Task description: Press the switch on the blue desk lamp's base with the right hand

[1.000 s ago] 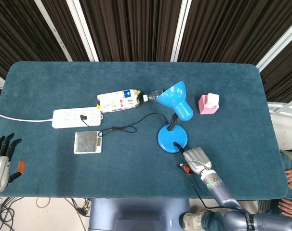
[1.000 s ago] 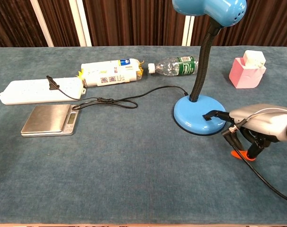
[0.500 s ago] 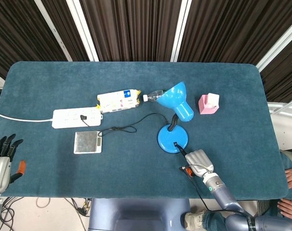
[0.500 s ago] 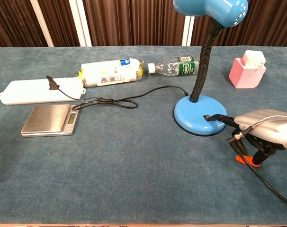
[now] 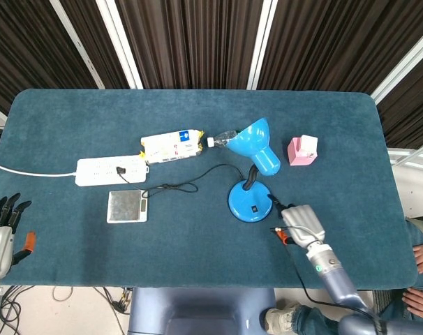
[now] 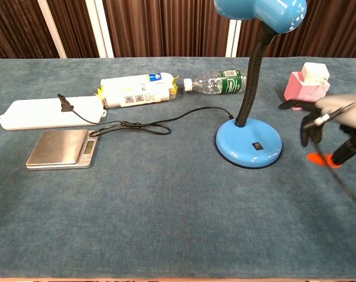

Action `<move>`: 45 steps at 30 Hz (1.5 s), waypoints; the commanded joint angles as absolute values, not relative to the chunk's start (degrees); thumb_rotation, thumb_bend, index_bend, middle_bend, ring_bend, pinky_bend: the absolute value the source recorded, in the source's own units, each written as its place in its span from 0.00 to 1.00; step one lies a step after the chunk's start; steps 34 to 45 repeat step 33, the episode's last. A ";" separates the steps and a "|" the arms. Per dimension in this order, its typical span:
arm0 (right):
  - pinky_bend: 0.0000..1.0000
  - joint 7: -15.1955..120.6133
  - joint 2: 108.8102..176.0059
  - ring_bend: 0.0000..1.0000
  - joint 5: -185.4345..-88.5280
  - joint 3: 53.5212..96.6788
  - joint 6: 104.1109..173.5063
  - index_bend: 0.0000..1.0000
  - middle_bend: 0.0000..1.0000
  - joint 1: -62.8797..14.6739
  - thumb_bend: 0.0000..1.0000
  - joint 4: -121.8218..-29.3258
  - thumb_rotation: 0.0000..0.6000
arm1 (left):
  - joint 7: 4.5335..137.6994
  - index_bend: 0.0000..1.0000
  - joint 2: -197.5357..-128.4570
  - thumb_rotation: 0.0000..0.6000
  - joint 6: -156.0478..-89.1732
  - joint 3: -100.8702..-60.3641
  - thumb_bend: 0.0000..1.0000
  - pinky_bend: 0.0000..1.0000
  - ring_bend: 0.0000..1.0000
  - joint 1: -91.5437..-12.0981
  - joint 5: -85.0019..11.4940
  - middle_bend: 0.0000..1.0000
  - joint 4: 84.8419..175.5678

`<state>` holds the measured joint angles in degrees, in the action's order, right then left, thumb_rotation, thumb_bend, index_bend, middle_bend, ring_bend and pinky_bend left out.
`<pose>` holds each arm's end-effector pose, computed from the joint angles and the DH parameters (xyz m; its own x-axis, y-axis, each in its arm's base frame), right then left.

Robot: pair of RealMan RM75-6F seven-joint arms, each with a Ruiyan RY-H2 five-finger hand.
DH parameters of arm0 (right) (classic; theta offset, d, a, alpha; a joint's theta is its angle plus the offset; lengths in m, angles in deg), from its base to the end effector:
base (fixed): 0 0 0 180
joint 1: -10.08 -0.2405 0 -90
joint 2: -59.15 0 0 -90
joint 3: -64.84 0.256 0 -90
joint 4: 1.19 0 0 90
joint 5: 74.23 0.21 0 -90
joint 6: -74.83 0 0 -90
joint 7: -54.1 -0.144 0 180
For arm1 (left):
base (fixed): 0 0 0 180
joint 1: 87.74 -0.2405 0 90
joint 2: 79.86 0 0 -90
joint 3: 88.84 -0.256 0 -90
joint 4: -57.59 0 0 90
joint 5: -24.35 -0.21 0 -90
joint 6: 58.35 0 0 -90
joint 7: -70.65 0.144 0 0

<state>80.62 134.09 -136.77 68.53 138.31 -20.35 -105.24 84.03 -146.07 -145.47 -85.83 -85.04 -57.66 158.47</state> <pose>-0.1998 -0.2706 0.0415 0.4589 -0.3172 0.8299 -0.8859 -0.2347 0.4001 -0.2916 0.1675 0.1436 0.4358 0.0076 0.9000 0.8966 0.0838 -0.4349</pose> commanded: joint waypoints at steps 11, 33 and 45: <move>0.00 57.23 121.81 0.02 -164.59 59.36 163.61 0.00 0.05 -0.39 0.37 -100.04 1.00 | 84.94 0.17 -146.41 1.00 -145.49 -85.97 0.47 0.00 0.00 -84.92 -58.02 0.04 158.65; 0.00 56.30 127.79 0.01 -164.55 63.69 166.75 0.00 0.05 4.17 0.37 -86.74 1.00 | 85.68 0.17 -146.87 1.00 -146.02 -86.20 0.47 0.00 0.00 -84.94 -59.05 0.04 157.67; 0.00 56.30 127.79 0.01 -164.55 63.69 166.75 0.00 0.05 4.17 0.37 -86.74 1.00 | 85.68 0.17 -146.87 1.00 -146.02 -86.20 0.47 0.00 0.00 -84.94 -59.05 0.04 157.67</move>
